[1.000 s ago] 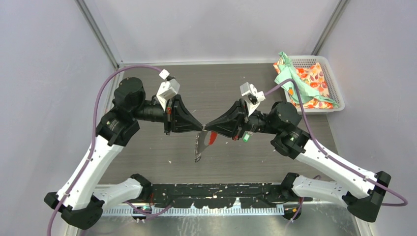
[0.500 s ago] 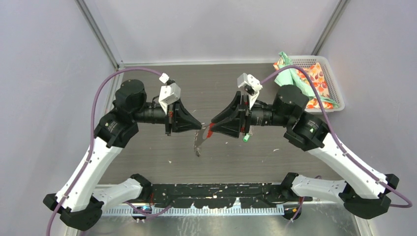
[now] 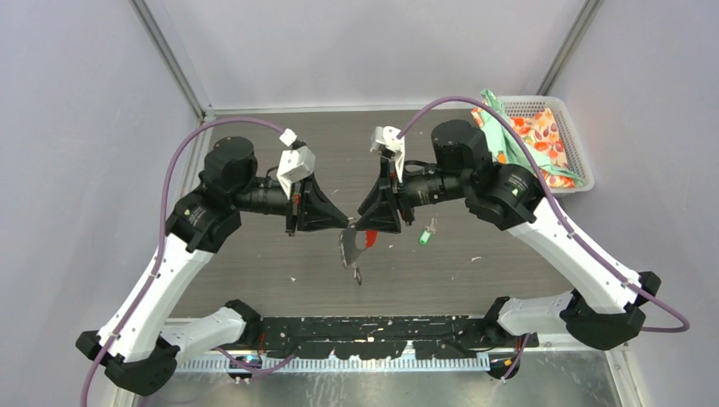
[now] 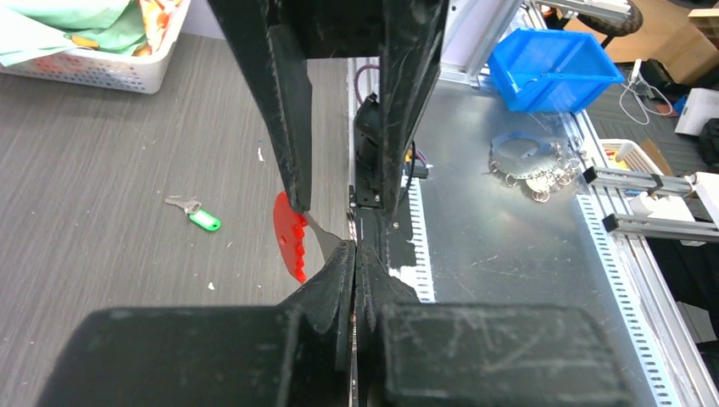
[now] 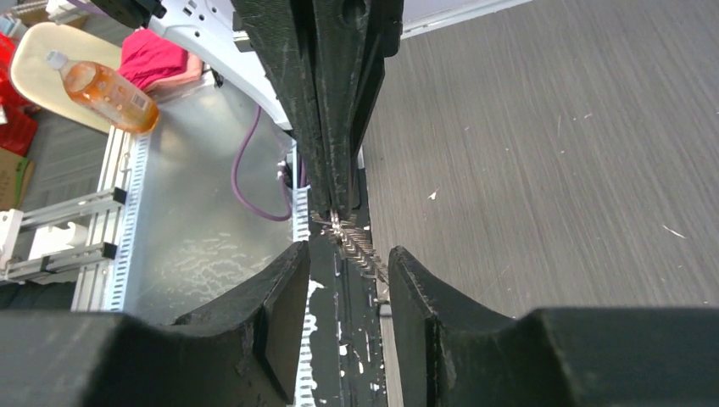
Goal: Put the keys on the keyring
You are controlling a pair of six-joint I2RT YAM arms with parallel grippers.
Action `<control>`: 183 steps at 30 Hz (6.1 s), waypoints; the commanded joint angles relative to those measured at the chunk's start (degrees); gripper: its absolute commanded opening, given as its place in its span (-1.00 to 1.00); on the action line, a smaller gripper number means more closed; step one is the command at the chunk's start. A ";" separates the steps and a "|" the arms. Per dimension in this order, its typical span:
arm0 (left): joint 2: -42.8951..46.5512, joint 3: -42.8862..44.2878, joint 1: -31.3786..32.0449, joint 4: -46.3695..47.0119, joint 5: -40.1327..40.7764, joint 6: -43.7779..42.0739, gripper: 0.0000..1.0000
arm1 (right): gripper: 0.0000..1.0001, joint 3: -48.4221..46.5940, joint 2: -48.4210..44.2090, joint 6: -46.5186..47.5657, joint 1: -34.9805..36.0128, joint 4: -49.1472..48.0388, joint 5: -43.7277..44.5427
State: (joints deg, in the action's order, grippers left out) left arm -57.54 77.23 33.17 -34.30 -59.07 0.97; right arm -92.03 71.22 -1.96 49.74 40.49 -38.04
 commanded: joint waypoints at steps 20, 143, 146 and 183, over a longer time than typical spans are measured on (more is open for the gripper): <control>0.76 1.10 0.55 1.07 1.49 -0.80 -0.99 | -0.75 -3.53 3.30 1.99 -0.08 -0.82 -3.77; 6.30 -6.55 5.93 -1.26 1.08 -33.75 -0.99 | -0.34 18.64 -14.18 4.77 0.89 -19.00 -3.61; 6.84 -6.36 5.86 -2.97 0.30 -41.97 -0.99 | -0.26 18.80 -15.98 4.41 0.89 -17.39 -0.95; 1.52 -0.22 20.95 -25.72 32.75 -68.72 -1.00 | 0.58 45.95 -22.60 -20.76 -14.05 -18.99 42.11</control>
State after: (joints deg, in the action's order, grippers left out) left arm -54.02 72.40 50.98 -56.45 -38.87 -66.32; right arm -44.75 48.05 -22.85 35.88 26.89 5.32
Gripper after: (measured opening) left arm 0.012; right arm 0.794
